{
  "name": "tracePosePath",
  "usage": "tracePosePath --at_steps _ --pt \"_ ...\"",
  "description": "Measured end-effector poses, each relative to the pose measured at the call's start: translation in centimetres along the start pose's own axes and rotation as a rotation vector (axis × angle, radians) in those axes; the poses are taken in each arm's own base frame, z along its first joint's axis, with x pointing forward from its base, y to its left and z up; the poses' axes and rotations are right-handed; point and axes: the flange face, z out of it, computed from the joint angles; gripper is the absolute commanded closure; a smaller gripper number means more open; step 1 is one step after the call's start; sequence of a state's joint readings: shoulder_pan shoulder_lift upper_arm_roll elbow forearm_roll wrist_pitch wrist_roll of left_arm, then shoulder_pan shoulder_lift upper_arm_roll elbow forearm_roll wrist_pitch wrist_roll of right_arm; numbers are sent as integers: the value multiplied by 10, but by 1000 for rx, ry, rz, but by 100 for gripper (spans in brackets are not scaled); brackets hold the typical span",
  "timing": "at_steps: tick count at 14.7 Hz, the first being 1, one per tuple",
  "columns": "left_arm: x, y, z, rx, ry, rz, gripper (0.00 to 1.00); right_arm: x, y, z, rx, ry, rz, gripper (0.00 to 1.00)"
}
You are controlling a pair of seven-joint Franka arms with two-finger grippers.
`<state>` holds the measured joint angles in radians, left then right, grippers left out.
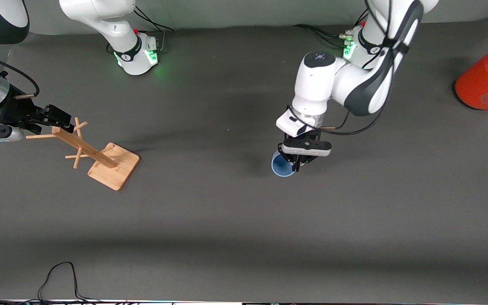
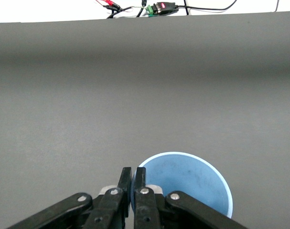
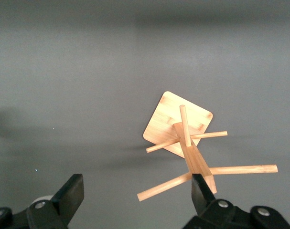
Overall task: Rotate and upright cup with both arms
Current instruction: 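Lower the upright cup onto the table with the left gripper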
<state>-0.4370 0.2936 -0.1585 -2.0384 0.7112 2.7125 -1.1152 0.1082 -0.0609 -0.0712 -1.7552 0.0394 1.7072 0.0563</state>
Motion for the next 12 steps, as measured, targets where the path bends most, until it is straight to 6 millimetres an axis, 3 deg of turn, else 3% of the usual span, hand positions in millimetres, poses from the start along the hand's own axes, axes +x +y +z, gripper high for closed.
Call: tracePosePath --at_steps 3,5,12 --pt "-36 6 37 41 68 -37 100 1 -1 0 0 1 -1 0" --pt "-50 9 48 40 105 -88 100 4 -2 0 -1 3 -3 0" --pt "-80 30 47 -21 211 -141 100 9 -14 -3 -1 13 -20 0"
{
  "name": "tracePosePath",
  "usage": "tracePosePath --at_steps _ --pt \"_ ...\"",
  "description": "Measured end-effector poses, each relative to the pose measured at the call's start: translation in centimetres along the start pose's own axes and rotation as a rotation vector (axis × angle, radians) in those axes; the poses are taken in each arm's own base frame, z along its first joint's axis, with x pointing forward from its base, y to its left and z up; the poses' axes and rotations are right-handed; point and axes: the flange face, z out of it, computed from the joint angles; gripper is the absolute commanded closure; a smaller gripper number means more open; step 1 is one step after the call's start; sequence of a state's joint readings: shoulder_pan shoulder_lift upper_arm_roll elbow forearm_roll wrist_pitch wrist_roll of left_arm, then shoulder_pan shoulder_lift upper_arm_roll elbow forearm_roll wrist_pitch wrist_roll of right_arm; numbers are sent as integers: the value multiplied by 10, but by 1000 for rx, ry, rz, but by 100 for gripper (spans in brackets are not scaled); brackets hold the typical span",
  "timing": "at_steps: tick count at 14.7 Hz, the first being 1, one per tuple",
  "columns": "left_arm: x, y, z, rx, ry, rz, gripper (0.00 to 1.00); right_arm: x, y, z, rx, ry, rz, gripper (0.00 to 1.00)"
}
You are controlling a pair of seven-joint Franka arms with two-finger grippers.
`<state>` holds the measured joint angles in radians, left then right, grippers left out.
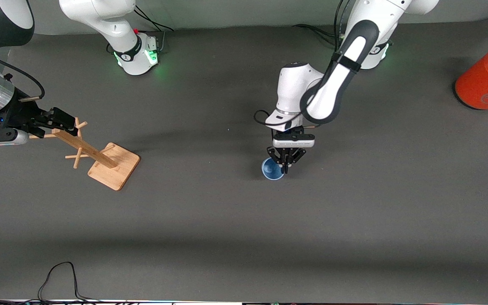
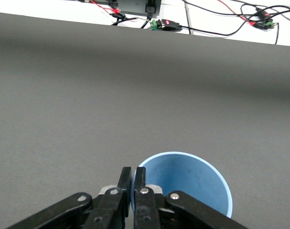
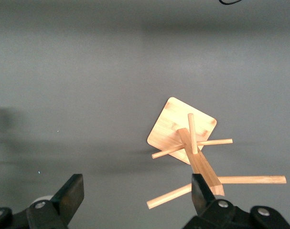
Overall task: Rotate and upright cup with both arms
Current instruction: 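Lower the upright cup onto the table with the left gripper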
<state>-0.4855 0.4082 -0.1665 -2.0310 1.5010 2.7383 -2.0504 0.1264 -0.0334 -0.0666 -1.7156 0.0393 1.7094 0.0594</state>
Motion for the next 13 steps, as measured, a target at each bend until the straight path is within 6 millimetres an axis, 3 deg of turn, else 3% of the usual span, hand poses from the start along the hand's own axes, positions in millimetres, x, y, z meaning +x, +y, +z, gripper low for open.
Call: tracePosePath --at_steps 5,6,7,13 --pt "-38 -3 20 21 58 18 100 0 -1 0 0 0 -2 0" --pt "-40 -1 20 22 70 14 85 0 -1 0 0 -1 -2 0" --pt "-41 2 19 20 74 15 1 0 -1 0 0 -1 -2 0" --pt "-37 6 17 8 77 7 0 0 -1 0 0 0 -2 0"
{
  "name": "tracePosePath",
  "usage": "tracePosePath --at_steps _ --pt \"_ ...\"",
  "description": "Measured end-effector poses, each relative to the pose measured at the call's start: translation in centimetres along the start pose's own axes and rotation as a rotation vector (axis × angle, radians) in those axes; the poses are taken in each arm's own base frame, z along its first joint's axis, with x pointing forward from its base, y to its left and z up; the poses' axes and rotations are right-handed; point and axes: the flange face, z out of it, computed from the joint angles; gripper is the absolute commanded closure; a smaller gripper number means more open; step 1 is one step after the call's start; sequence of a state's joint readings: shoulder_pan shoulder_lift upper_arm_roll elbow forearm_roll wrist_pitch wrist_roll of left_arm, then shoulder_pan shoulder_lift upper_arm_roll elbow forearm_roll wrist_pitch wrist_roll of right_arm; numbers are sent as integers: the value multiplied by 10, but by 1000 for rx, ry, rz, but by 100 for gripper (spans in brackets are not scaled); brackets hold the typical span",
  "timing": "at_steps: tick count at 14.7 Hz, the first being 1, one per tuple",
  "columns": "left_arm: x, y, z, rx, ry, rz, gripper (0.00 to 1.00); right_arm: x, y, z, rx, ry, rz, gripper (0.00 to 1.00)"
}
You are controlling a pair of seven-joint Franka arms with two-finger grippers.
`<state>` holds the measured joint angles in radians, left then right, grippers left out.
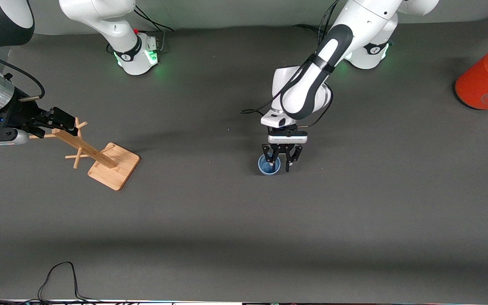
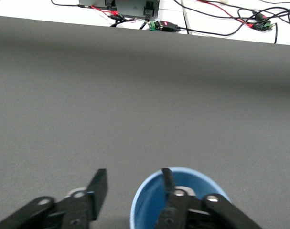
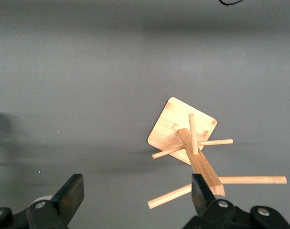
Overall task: Rotate and upright cup with both arms
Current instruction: 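Lower the upright cup onto the table with the left gripper, then open the left gripper and raise it off the cup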
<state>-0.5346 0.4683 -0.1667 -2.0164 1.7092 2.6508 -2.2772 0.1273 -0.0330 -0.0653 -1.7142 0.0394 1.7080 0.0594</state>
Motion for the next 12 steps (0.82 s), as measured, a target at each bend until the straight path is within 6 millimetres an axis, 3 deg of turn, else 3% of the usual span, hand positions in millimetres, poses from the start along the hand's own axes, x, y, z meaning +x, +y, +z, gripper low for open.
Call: tracePosePath --at_steps 6,12 --pt "26 12 -15 -2 -50 -83 0 2 0 -1 1 12 1 0" --pt "106 16 -26 48 -199 -56 0 6 0 10 -2 -3 2 0"
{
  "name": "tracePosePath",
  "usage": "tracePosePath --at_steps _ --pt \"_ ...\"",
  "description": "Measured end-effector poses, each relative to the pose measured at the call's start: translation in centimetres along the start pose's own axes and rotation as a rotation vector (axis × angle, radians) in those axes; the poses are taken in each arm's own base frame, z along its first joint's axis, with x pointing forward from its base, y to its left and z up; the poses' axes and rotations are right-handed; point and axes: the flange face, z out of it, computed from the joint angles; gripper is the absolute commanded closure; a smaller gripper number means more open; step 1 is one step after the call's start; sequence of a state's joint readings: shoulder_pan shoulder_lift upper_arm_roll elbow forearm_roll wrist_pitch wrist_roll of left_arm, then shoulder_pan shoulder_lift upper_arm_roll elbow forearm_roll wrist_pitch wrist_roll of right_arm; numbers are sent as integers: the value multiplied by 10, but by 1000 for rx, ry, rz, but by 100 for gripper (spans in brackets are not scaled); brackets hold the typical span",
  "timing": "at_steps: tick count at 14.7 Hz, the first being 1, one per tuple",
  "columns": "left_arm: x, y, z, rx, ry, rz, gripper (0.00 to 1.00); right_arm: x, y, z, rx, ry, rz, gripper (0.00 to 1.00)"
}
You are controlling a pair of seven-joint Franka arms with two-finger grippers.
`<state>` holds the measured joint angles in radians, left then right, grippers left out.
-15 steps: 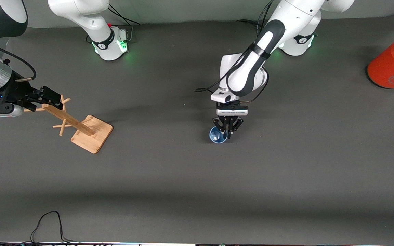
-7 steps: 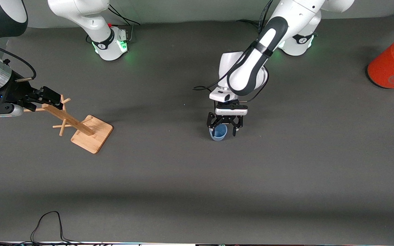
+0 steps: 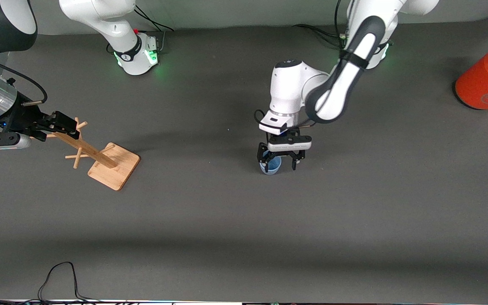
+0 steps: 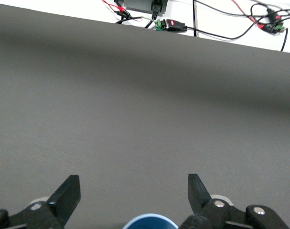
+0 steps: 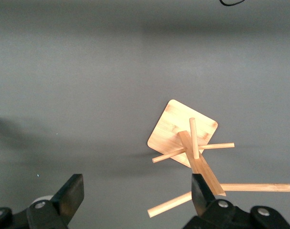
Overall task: Rotate and upright cup with both arms
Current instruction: 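Open the left gripper and raise it off the cup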
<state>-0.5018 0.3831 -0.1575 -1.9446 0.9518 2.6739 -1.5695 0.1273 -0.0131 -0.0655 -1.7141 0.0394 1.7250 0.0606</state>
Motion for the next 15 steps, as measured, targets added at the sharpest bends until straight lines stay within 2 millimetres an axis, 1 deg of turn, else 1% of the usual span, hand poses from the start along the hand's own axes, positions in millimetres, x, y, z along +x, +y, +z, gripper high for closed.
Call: tracePosePath --at_steps 3,5,6,8,9,11,13,14,15 --pt "53 -11 -10 78 -113 57 0 0 0 0 0 -3 10 0" --pt "94 -21 -26 107 -215 109 0 0 -1 0 0 -2 23 0" --pt "117 -32 -36 112 -257 137 0 0 -1 -1 0 -1 25 0" --pt "158 -66 -55 110 -319 188 0 0 -1 -2 0 1 31 0" --pt "173 -85 -64 108 -348 211 0 0 0 -2 0 0 33 0" --pt "195 -124 -80 123 -403 251 0 0 1 -2 0 1 37 0" --pt "210 -160 -97 146 -453 279 0 0 2 -2 0 1 39 0" --pt "218 -180 -104 155 -478 278 0 0 2 -2 0 1 40 0" --pt "228 -206 -111 155 -501 268 0 0 2 -2 0 2 44 0"
